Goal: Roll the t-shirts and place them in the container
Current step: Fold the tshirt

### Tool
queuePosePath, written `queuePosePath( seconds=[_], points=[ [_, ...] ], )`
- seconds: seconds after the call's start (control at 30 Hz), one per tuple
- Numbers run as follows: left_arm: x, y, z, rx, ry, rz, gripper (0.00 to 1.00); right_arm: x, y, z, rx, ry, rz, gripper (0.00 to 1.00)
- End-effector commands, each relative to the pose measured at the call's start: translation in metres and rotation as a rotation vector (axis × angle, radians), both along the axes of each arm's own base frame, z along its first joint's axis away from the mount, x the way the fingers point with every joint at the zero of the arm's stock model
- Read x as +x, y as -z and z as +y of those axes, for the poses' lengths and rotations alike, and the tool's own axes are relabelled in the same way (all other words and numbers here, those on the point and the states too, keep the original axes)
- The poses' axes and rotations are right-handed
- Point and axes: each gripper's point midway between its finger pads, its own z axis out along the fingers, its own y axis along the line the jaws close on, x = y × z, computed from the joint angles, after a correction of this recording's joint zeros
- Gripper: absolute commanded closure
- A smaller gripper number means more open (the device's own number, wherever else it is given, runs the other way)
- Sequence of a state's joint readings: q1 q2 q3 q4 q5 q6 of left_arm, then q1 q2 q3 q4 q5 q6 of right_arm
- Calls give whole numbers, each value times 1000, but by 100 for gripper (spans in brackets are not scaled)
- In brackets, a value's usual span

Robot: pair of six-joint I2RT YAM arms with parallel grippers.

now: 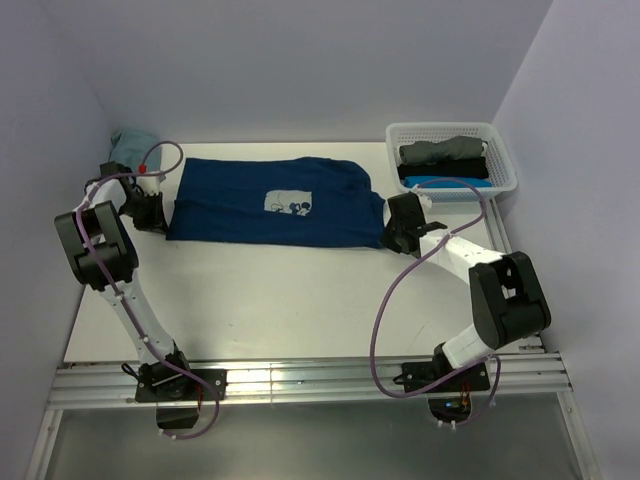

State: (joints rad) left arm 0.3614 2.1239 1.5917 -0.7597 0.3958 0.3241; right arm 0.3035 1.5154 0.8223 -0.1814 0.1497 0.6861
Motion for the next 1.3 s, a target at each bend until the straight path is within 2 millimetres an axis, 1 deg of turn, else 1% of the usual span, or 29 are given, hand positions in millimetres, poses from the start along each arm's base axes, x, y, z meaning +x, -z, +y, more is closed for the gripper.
queuePosePath(
  seconds=[0.0,0.1,0.27,0.33,0.47,0.5,0.57,0.6,0.63,0.67,0.7,0.77,0.83,0.9,0.97,1.0,1.07,1.17,1.27],
  points=[
    [-5,-19,0,12,26,-39,100,-7,4,-17,-58,24,22,93],
    [-13,-22,6,26,24,-35,100,-9,8,-22,-75,30,46,93],
    [-27,-25,13,38,35,-35,100,-7,11,-18,-65,2,57,92],
    [-32,-25,12,43,48,-35,100,-8,14,-16,-60,-9,66,92],
    [-36,-29,6,21,79,-43,100,-4,11,-13,-50,-22,60,89],
    [-35,-33,6,20,84,-54,91,-4,11,-13,-50,-24,60,87],
    [-34,-36,3,8,90,-61,84,-3,9,-12,-50,-31,58,83],
    [-32,-41,4,10,89,-72,75,-2,6,-12,-52,-34,51,77],
    [-32,-42,3,9,93,-73,67,-2,5,-12,-54,-36,51,72],
    [-32,-44,4,7,92,-72,62,0,3,-11,-53,-36,45,68],
    [-31,-45,3,8,92,-78,58,-1,3,-11,-56,-38,49,62],
    [-32,-45,4,16,91,-75,51,0,0,-11,-56,-41,45,56],
    [-34,-45,4,17,90,-76,48,0,-2,-12,-61,-38,47,50],
    [-35,-47,2,18,96,-86,43,-1,-5,-14,-64,-29,41,45],
    [-35,-49,1,15,99,-93,40,-4,-7,-17,-68,-18,36,41],
    [-34,-52,0,4,102,-106,36,-5,-7,-17,-64,-16,35,38],
    [-32,-53,-4,-24,106,-106,33,-7,-4,-16,-50,-17,38,36],
    [-25,-50,-7,-62,97,-98,32,-7,2,-12,-23,-13,45,35],
    [-24,-40,-8,-85,89,-74,31,-5,7,-6,24,-15,33,33]
  ],
)
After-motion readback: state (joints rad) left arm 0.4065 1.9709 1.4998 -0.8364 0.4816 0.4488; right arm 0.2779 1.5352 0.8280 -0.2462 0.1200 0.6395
